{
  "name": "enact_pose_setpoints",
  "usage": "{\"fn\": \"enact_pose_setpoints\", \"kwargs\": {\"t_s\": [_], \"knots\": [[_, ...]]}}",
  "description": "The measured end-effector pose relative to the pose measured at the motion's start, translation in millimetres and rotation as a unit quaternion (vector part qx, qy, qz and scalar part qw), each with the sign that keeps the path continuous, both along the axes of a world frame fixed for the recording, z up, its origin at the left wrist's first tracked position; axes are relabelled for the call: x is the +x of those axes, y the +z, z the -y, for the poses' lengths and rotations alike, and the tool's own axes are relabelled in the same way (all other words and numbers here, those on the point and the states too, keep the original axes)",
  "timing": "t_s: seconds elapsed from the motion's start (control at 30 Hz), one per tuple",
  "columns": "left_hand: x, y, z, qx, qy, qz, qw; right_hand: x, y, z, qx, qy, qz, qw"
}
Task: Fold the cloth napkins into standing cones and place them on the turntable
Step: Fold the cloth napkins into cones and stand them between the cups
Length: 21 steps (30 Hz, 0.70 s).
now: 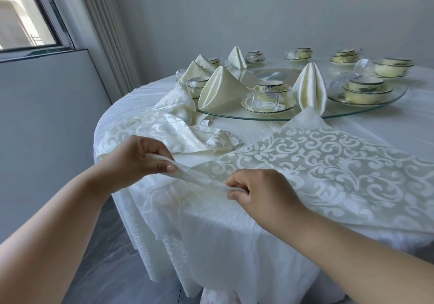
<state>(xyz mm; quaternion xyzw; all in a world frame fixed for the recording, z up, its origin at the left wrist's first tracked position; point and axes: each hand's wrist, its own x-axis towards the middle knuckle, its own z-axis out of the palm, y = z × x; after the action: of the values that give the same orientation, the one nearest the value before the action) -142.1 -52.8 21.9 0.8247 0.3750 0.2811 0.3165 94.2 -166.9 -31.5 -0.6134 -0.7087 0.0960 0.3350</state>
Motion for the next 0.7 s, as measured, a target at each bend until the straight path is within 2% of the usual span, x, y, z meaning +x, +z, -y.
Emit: {"fn": "enact_pose_setpoints", "kwargs": {"t_s": [0.13, 0.23, 0.27, 0.37, 0.43, 0.53, 0.63, 0.7], "knots": [[2.3, 3.9, 15.2, -0.076, -0.045, 0.082, 0.993, 9.7, 8.5, 16.1, -0.095, 0.056, -0.089, 0.99], [12.6, 10.4, 29.6, -0.093, -0.08, 0.121, 0.985, 30.0, 24.2, 31.8, -0.153, 0.098, -0.12, 0.976], [16.7, 13.3, 34.3, -0.095, -0.092, 0.129, 0.983, 42.0, 28.6, 35.3, -0.164, 0.083, -0.088, 0.979], [28.4, 22.2, 45.4, -0.105, -0.137, 0.144, 0.974, 85.4, 24.5, 38.5, -0.191, 0.018, 0.099, 0.976], [39.1, 31.0, 54.4, -0.121, -0.184, 0.153, 0.963, 103.6, 12.9, 39.4, -0.197, 0.053, 0.156, 0.967], [59.8, 47.9, 59.4, -0.164, -0.205, 0.186, 0.947, 111.8, 0.7, 38.7, -0.216, 0.091, 0.155, 0.96], [93.8, 59.4, 44.1, -0.145, -0.183, 0.156, 0.96, 124.5, -3.9, 35.0, -0.191, 0.112, 0.161, 0.962], [121.9, 59.3, 24.9, -0.145, -0.127, 0.134, 0.972, 138.1, 3.7, 33.5, -0.158, 0.052, 0.147, 0.975]]}}
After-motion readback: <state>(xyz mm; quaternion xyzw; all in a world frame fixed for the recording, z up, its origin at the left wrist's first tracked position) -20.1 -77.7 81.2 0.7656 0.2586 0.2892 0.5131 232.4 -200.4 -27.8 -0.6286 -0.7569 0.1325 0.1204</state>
